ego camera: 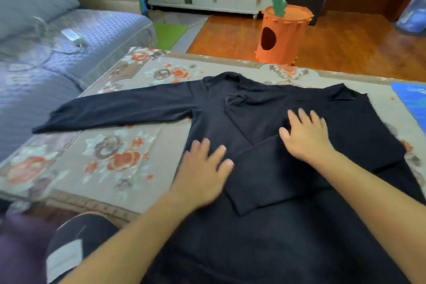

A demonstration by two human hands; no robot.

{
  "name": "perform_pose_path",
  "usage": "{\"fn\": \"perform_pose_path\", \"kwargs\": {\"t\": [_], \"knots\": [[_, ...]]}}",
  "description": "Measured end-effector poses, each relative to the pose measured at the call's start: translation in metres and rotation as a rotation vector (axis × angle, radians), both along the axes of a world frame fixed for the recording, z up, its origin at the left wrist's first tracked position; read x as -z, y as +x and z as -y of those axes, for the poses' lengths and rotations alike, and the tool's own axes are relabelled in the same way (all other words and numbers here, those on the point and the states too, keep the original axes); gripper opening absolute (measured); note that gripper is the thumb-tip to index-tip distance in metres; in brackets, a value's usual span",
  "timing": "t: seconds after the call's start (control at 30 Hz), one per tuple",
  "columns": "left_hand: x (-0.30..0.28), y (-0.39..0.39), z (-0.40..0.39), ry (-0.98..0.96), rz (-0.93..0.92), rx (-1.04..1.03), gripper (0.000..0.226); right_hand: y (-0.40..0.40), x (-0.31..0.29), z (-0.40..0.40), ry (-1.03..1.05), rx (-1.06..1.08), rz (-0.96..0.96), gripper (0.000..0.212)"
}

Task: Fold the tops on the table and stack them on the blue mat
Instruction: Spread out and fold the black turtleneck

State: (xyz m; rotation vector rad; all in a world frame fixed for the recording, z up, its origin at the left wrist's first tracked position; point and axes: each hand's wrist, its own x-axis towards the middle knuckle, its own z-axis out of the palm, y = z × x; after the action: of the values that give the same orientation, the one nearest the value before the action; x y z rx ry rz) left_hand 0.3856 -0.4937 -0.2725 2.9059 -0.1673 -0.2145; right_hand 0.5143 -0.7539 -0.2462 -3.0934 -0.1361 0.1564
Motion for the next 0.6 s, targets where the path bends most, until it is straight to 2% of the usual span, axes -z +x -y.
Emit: {"fn": "perform_pose_path", "kwargs": {"t": [0.03, 0.1, 0.17, 0.23, 0.3, 0.37, 0.43, 0.5, 0.53, 0.57, 0.6], "knots": [[0.002, 0.010, -0.035, 0.033, 0.079, -0.065, 0.067, 0.004, -0.006, -0.024, 0.039, -0.067, 0.056, 0.066], [-0.008, 0.024, -0.103, -0.119, 0.121, -0.429, 0.056, 0.016, -0.011, -0.082, 0.131, -0.206, 0.076, 0.066], [-0.024, 0.027, -0.159, -0.495, 0.150, -0.825, 0.035, 0.026, -0.009, -0.144, 0.156, -0.328, 0.039, 0.067], [-0.036, 0.024, -0.205, -1.078, 0.157, -1.145, 0.016, 0.032, -0.003, -0.197, 0.173, -0.411, -0.004, 0.067], [-0.037, 0.016, -0.248, -1.538, 0.163, -1.337, 0.034, 0.038, 0.004, -0.230, 0.205, -0.430, -0.043, 0.067], [-0.034, 0.014, -0.289, -1.735, 0.207, -1.482, 0.053, 0.046, 0.015, -0.245, 0.230, -0.412, -0.041, 0.069], [-0.037, 0.020, -0.317, -1.888, 0.294, -1.525, 0.055, 0.049, 0.031, -0.246, 0.181, -0.397, -0.023, 0.071], [-0.048, 0.036, -0.327, -1.886, 0.334, -1.579, 0.050, 0.048, 0.045, -0.240, 0.120, -0.405, 0.030, 0.070], [-0.056, 0.042, -0.320, -1.753, 0.327, -1.641, 0.049, 0.047, 0.048, -0.237, 0.117, -0.410, 0.051, 0.068], [-0.059, 0.047, -0.317, -1.396, 0.275, -1.584, 0.048, 0.046, 0.049, -0.235, 0.123, -0.413, 0.060, 0.066], [-0.061, 0.056, -0.316, -1.129, 0.225, -1.505, 0.048, 0.047, 0.048, -0.235, 0.133, -0.413, 0.068, 0.065]]}}
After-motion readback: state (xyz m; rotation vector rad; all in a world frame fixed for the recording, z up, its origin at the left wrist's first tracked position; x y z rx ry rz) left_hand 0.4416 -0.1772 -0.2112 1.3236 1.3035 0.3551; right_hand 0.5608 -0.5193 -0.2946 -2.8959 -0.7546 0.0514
